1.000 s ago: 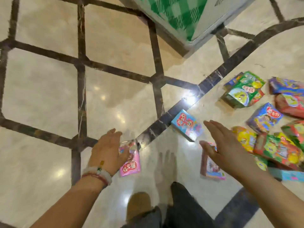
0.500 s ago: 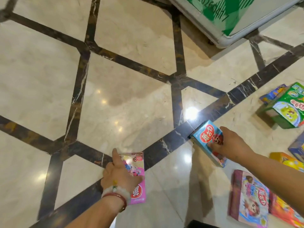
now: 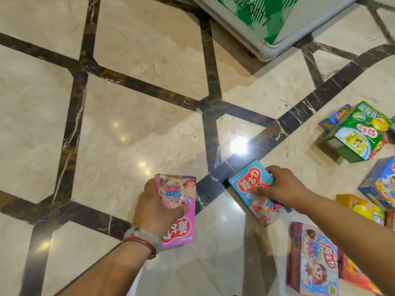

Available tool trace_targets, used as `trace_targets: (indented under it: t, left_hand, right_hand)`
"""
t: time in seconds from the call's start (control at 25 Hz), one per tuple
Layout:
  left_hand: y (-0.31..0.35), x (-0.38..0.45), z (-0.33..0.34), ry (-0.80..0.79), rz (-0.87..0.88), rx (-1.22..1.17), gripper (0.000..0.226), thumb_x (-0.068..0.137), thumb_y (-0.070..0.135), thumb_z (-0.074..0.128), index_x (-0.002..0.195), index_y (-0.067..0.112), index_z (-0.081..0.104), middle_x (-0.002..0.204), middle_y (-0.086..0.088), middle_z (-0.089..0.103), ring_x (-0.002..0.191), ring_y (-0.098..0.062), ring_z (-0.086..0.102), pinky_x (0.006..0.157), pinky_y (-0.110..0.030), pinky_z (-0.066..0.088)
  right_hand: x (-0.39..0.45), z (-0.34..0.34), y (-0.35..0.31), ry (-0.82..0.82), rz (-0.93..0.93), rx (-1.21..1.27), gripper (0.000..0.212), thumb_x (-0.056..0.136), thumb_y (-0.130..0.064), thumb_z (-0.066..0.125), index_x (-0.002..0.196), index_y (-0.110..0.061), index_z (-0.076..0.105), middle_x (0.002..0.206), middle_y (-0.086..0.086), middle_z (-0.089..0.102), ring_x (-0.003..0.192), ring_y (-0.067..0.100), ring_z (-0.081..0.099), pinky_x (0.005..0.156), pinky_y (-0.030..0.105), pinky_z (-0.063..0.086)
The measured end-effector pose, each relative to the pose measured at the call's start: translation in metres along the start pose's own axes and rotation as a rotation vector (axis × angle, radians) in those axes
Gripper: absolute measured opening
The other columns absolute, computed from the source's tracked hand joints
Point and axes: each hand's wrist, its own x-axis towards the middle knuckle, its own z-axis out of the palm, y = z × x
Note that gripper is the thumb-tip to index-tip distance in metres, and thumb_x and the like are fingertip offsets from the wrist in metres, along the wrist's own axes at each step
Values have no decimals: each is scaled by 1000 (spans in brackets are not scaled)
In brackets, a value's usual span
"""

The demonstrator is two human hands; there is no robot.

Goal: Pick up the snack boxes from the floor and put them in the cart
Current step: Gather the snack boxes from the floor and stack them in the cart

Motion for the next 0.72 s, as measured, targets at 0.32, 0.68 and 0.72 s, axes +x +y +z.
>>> trace_targets:
  t: [0.32,0.68,0.72]
  left_hand:
    - [117,-70,-75,-295,-32,-330,68,50,22,89,111,12,61,94,-6,74,79,-24,71,76,-41,58]
    - [308,-277,-230,-395,-70,-409,75,53,18,84,121,8,54,98,-14,72,82,-33,71,74,-45,58]
    - [337,-304,-253,-398,-66,-422,78,49,20,83,121,8,54,98,-15,72,84,-35,70,77,-48,57]
  right_hand:
    - [-126,-63,-36,-88,74,872,24,87,-4,61,111,-4,59,100,15,71,82,28,70,79,41,58]
    - [-390,-247,-104,-177,94,1151,54,67,-18,69,117,-2,58,107,17,71,97,37,68,90,51,52]
    - [-421,-269,-118,-184,73,1181,53,66,-17,70,116,-1,58,105,19,71,95,37,68,87,51,54]
